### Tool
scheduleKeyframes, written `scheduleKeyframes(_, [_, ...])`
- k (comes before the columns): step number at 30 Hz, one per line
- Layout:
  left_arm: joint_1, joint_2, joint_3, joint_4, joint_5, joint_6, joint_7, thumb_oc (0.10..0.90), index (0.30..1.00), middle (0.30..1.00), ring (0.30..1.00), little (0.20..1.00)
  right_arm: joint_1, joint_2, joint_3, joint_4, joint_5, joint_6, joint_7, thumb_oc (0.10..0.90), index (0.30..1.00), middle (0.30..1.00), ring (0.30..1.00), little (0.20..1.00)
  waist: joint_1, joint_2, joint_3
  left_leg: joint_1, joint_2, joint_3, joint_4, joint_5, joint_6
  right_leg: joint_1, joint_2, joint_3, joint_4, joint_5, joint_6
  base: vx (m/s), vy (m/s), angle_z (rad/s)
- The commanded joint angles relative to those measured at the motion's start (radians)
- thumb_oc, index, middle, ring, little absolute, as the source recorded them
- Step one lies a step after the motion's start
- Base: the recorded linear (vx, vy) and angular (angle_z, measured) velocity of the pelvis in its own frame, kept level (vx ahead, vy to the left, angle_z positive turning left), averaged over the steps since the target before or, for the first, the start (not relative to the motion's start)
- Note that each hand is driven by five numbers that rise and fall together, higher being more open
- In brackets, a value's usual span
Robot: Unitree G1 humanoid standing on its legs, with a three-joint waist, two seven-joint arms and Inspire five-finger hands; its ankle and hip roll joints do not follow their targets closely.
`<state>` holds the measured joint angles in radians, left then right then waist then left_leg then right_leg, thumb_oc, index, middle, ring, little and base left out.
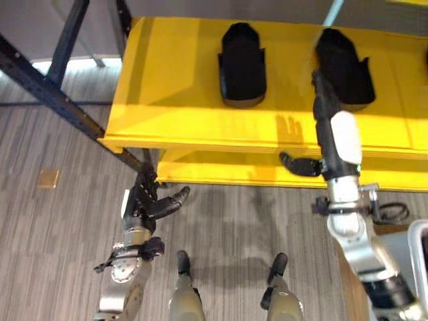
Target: Move parts from the plastic box to the shelf.
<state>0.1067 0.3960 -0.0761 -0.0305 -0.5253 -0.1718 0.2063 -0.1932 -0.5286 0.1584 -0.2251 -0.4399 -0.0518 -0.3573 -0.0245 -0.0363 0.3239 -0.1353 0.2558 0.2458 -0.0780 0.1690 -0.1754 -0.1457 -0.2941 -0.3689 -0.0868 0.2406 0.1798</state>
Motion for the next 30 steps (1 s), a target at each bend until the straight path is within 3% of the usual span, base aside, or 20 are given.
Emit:
scheduleKeyframes(1, [-0.023,0.04,0.028,-0.074,0.067,-0.078,-0.033,0.9,1.0,1.0,1.0,1.0,-0.074,-0.051,-0.103,-0.102,0.035,-0.121,-0.035,0.9,1.0,1.0,1.0,1.0,0.003,-0.016,-0.114,0.052,0.02,0.034,-0.009,-0.049,0.01,0.102,0.009,-0.033,0.036,-0.115,0.028,0.0,-0.12,-0.23])
scheduleKeyframes(8, [-0.025,0.02,0.019,-0.056,0.08,-0.091,-0.052,0.9,1.0,1.0,1.0,1.0,0.07,-0.083,-0.163,-0.126,0.076,-0.177,-0.027,0.9,1.0,1.0,1.0,1.0,-0.052,0.012,-0.162,0.099,0.113,0.081,-0.009,0.015,-0.046,0.135,0.089,0.001,0.011,-0.153,0.0,0.0,-0.109,-0.26])
scheduleKeyframes(10, [-0.026,0.02,0.018,-0.056,0.08,-0.091,-0.052,0.9,1.0,1.0,1.0,1.0,0.071,-0.083,-0.164,-0.126,0.076,-0.177,-0.027,0.9,1.0,1.0,1.0,1.0,-0.051,0.013,-0.162,0.099,0.114,0.081,-0.009,0.015,-0.046,0.136,0.09,0.001,0.01,-0.153,0.0,0.02,-0.121,-0.2])
scheduleKeyframes(11, [-0.027,0.004,0.018,-0.038,0.077,-0.097,-0.055,0.9,1.0,1.0,1.0,1.0,0.135,-0.109,-0.218,-0.146,0.065,-0.193,-0.041,0.9,1.0,1.0,1.0,1.0,-0.082,0.035,-0.183,0.115,0.157,0.092,-0.009,0.078,-0.069,0.161,0.138,0.014,0.01,-0.193,-0.035,0.03,-0.197,-0.1])
scheduleKeyframes(14, [-0.026,-0.01,0.011,-0.027,0.075,-0.094,-0.051,0.9,1.0,1.0,1.0,1.0,0.161,-0.114,-0.232,-0.157,0.07,-0.201,-0.04,0.9,1.0,1.0,1.0,1.0,-0.091,0.043,-0.181,0.131,0.179,0.093,0.004,0.114,-0.073,0.179,0.171,0.029,0.016,-0.22,-0.059,0.03,-0.217,0.03])
scheduleKeyframes(17, [-0.031,-0.019,-0.005,-0.017,0.075,-0.091,-0.068,0.9,1.0,1.0,1.0,1.0,0.184,-0.127,-0.236,-0.154,0.063,-0.202,-0.035,0.9,1.0,1.0,1.0,1.0,-0.088,0.033,-0.167,0.105,0.19,0.07,0.094,0.149,-0.065,0.2,0.205,0.036,0.009,-0.241,-0.09,-0.02,-0.25,-0.15])
scheduleKeyframes(20, [-0.038,-0.025,-0.025,-0.014,0.075,-0.084,-0.084,0.9,1.0,1.0,1.0,1.0,0.227,-0.13,-0.273,-0.159,0.041,-0.198,-0.044,0.9,1.0,1.0,1.0,1.0,-0.098,0.007,-0.166,0.061,0.139,0.126,0.175,0.078,-0.048,0.231,0.205,0.034,0.0,-0.269,-0.096,0.03,-0.166,0.1])
scheduleKeyframes(21, [-0.03,-0.025,-0.022,-0.019,0.092,-0.085,-0.071,0.9,1.0,1.0,1.0,1.0,0.211,-0.116,-0.253,-0.148,0.039,-0.197,-0.038,0.9,1.0,1.0,1.0,1.0,-0.057,-0.014,-0.159,-0.021,-0.01,-0.006,0.162,-0.012,0.031,0.209,0.185,0.062,-0.001,-0.242,-0.092,0.02,-0.031,0.15])
scheduleKeyframes(22, [-0.015,-0.033,-0.01,-0.017,0.109,-0.086,-0.06,0.9,1.0,1.0,1.0,1.0,0.191,-0.103,-0.222,-0.124,0.047,-0.197,-0.026,0.9,1.0,1.0,1.0,1.0,-0.025,-0.029,-0.155,-0.053,-0.127,-0.149,0.137,-0.068,0.056,0.202,0.191,0.122,-0.001,-0.225,-0.085,0.01,0.013,-0.26])
scheduleKeyframes(23, [-0.015,-0.032,-0.009,-0.017,0.11,-0.086,-0.06,0.9,1.0,1.0,1.0,1.0,0.189,-0.102,-0.22,-0.122,0.046,-0.198,-0.027,0.9,1.0,1.0,1.0,1.0,-0.026,-0.03,-0.155,-0.057,-0.129,-0.149,0.137,-0.064,0.058,0.199,0.189,0.122,-0.001,-0.222,-0.084,0.09,0.006,-0.77])
scheduleKeyframes(25, [0.0,-0.038,0.004,-0.012,0.126,-0.098,-0.04,0.9,1.0,1.0,1.0,1.0,0.131,-0.093,-0.167,-0.088,0.042,-0.2,-0.011,0.9,1.0,1.0,1.0,1.0,0.021,-0.037,-0.143,-0.096,-0.245,-0.336,0.128,-0.075,0.076,0.189,0.208,0.201,-0.001,-0.208,-0.086,0.09,0.001,-1.93])
scheduleKeyframes(27, [0.016,-0.047,0.02,-0.017,0.121,-0.107,-0.032,0.9,1.0,1.0,1.0,1.0,0.055,-0.082,-0.108,-0.052,0.053,-0.202,0.014,0.9,1.0,1.0,1.0,1.0,0.036,-0.041,-0.142,-0.085,-0.291,-0.434,0.143,-0.106,0.108,0.175,0.222,0.284,0.009,-0.2,-0.089,0.08,0.068,-2.1])
scheduleKeyframes(29, [0.022,-0.062,0.017,-0.023,0.111,-0.109,-0.044,0.9,1.0,1.0,1.0,1.0,0.065,-0.07,-0.109,-0.039,0.071,-0.203,0.038,0.9,1.0,1.0,1.0,1.0,0.019,-0.038,-0.159,-0.05,-0.267,-0.36,0.111,-0.106,0.11,0.182,0.225,0.299,0.002,-0.205,-0.088,0.11,0.101,-0.71])
scheduleKeyframes(30, [0.022,-0.062,0.016,-0.022,0.111,-0.11,-0.044,0.9,1.0,1.0,1.0,1.0,0.066,-0.07,-0.11,-0.041,0.072,-0.202,0.039,0.9,1.0,1.0,1.0,1.0,0.022,-0.039,-0.16,-0.049,-0.266,-0.357,0.109,-0.106,0.11,0.181,0.224,0.302,0.002,-0.204,-0.088,0.07,0.076,-0.82])
